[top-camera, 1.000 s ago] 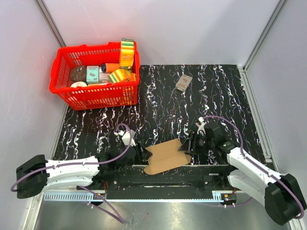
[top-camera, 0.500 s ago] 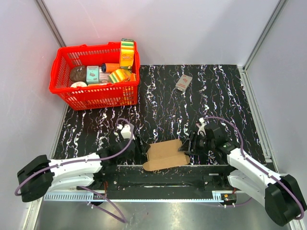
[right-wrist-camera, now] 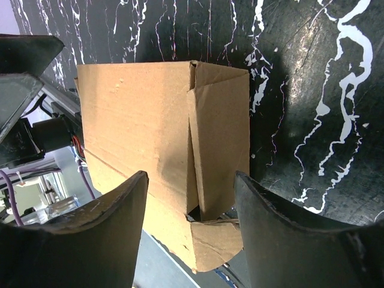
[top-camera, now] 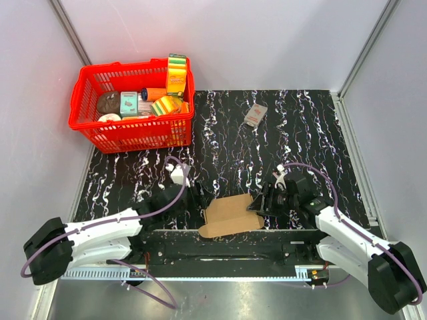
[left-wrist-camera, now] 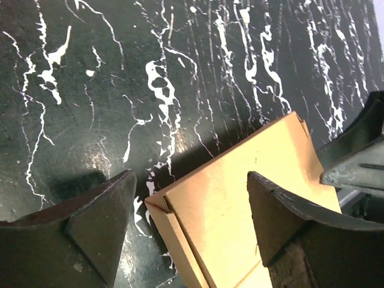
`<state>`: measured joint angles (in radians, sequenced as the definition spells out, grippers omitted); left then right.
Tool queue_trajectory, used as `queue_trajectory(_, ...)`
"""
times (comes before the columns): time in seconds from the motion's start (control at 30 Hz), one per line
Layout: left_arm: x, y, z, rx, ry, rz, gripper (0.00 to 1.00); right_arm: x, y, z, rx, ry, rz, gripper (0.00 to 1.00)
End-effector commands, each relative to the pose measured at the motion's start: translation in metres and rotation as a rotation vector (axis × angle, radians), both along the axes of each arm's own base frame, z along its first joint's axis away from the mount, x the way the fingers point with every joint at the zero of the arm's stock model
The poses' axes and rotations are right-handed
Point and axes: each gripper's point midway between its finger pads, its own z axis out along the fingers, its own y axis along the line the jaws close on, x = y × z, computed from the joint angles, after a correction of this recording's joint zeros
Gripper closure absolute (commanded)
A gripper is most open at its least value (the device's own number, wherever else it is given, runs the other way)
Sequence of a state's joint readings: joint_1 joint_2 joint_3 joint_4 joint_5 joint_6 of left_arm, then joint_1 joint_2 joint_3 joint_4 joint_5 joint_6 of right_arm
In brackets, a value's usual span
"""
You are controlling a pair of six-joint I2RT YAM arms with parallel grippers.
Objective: Fold the paper box
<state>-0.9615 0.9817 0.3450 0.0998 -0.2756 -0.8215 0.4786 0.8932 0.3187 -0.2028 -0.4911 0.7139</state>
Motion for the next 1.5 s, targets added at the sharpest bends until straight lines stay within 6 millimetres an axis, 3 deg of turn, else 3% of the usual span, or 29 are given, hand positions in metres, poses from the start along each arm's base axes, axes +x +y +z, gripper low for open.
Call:
queue_trajectory(0.0, -0.018, -0.004, 0.004, -0.031, -0.004, -0.057, 0.18, 0.003, 0.003, 0.004, 0.010, -0.035, 0.022, 0.33)
queue_trajectory(0.2, -0.044, 0.003, -0.016, -0.040, 0.050, -0.044, 0.15, 0.004, 0.003, 0.000, -0.002, -0.030, 0.031, 0.32)
queue_trajectory(0.43, -0.055, 0.001, -0.027, -0.082, 0.097, -0.030, 0.22, 0.004, 0.005, 0.000, 0.003, -0.025, 0.040, 0.38)
queue_trajectory(0.73, -0.058, -0.018, -0.020, -0.126, 0.096, -0.070, 0.34, 0.001, 0.006, -0.002, 0.016, -0.009, 0.052, 0.50)
queue_trajectory(1.1, -0.052, -0.020, -0.016, -0.136, 0.066, -0.055, 0.37, 0.003, 0.009, -0.003, 0.037, -0.014, 0.038, 0.67)
queue_trajectory(1.47, -0.043, -0.028, -0.011, -0.133, 0.007, -0.075, 0.39, 0.009, 0.010, -0.004, 0.044, -0.027, 0.023, 0.71)
